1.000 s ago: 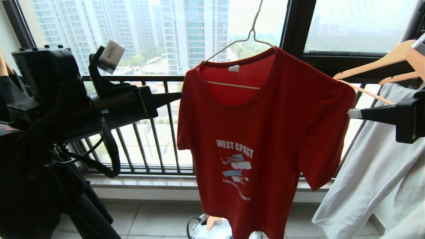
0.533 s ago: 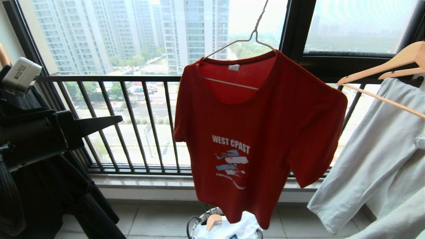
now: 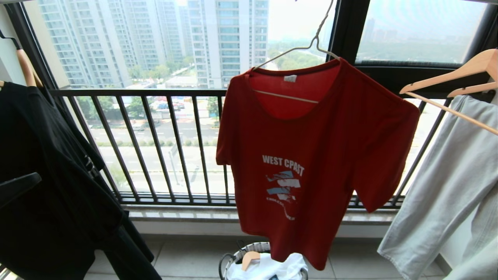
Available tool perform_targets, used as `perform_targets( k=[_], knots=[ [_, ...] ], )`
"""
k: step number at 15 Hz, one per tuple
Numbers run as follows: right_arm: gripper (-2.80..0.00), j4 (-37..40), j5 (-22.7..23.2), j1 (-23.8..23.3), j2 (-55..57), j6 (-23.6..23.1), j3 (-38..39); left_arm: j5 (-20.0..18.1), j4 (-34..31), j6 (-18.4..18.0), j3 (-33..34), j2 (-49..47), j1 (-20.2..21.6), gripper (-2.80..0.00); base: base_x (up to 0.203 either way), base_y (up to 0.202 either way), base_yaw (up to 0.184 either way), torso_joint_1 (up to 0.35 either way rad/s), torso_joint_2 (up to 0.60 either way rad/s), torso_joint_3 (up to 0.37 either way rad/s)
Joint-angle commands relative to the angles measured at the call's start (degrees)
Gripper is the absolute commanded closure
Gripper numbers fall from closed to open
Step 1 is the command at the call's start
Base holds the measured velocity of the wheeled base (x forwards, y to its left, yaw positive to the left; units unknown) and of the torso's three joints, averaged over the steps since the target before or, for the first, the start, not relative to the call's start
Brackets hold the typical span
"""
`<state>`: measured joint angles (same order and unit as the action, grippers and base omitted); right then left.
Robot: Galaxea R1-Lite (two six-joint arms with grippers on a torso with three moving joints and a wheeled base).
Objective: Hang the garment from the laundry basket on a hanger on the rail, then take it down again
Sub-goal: Take the clothes off the clothes rack
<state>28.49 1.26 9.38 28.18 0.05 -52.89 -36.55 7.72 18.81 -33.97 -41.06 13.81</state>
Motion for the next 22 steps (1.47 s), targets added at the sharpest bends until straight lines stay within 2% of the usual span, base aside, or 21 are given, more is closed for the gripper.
perform_targets(
  k=[1, 3, 7, 8, 10, 12, 14, 16, 17, 19, 20, 22],
  knots=[
    [0.00, 0.34, 0.03, -2.16, -3.51, 0.03, -0.42, -4.15, -2.78, 0.52, -0.79, 6.25, 0.54, 0.00, 0.000, 0.000, 0.000, 0.000, 0.00, 0.000],
    [0.00, 3.28, 0.10, -3.59, -4.04, -0.03, -1.00, -5.72, -9.62, 0.61, -4.85, 7.60, -0.76, 0.00, 0.000, 0.000, 0.000, 0.000, 0.00, 0.000],
    [0.00, 6.56, 0.37, -3.68, -6.28, -0.03, -1.04, -6.70, -24.71, -0.62, -12.27, 12.68, -8.74, 0.00, 0.000, 0.000, 0.000, 0.000, 0.00, 0.000],
    [0.00, 7.92, 0.64, -3.87, -6.99, -0.04, -0.99, -6.36, -28.71, -2.10, -13.21, 14.02, -9.87, 0.00, 0.000, 0.000, 0.000, 0.000, 0.00, 0.000],
    [0.00, 8.86, 1.07, -4.09, -9.39, 0.05, 0.38, -3.20, -32.18, -5.60, -11.81, 17.44, -10.04, 0.00, 0.000, 0.000, 0.000, 0.000, 0.00, 0.000],
    [0.00, 9.22, 0.65, -4.70, -12.44, 0.59, 2.41, -0.58, -32.99, -7.07, -7.37, 22.10, -10.30, 0.00, 0.000, 0.000, 0.000, 0.000, 0.00, 0.000],
    [0.00, 9.82, -0.56, -4.72, -12.45, 3.71, 2.26, 0.52, -33.23, -7.49, -3.03, 25.92, -10.40, 0.00, 0.000, 0.000, 0.000, 0.000, 0.00, 0.000],
    [0.00, 9.70, -0.48, -5.47, -12.37, 4.12, 2.32, 4.42, -33.04, -7.97, 1.10, 26.86, -10.52, 0.00, 0.000, 0.000, 0.000, 0.000, 0.00, 0.000],
    [0.00, 9.42, -0.20, -7.42, -11.87, 3.82, 2.03, 6.64, -32.27, -9.23, 2.98, 26.96, -10.55, 0.00, 0.000, 0.000, 0.000, 0.000, 0.00, 0.000],
    [0.00, 8.97, 2.06, -9.88, -11.41, 1.23, 1.50, 11.45, -28.03, -12.62, 7.22, 27.06, -10.61, 0.00, 0.000, 0.000, 0.000, 0.000, 0.00, 0.000],
    [0.00, 8.96, 2.47, -10.40, -12.65, 0.47, 1.62, 14.33, -24.97, -13.10, 9.36, 27.16, -10.71, 0.00, 0.000, 0.000, 0.000, 0.000, 0.00, 0.000],
    [0.00, 8.96, 3.38, -10.28, -14.85, 0.10, 4.70, 17.17, -21.12, -13.55, 13.62, 29.72, -11.71, 0.00, 0.000, 0.000, 0.000, 0.000, 0.00, 0.000]
  ],
)
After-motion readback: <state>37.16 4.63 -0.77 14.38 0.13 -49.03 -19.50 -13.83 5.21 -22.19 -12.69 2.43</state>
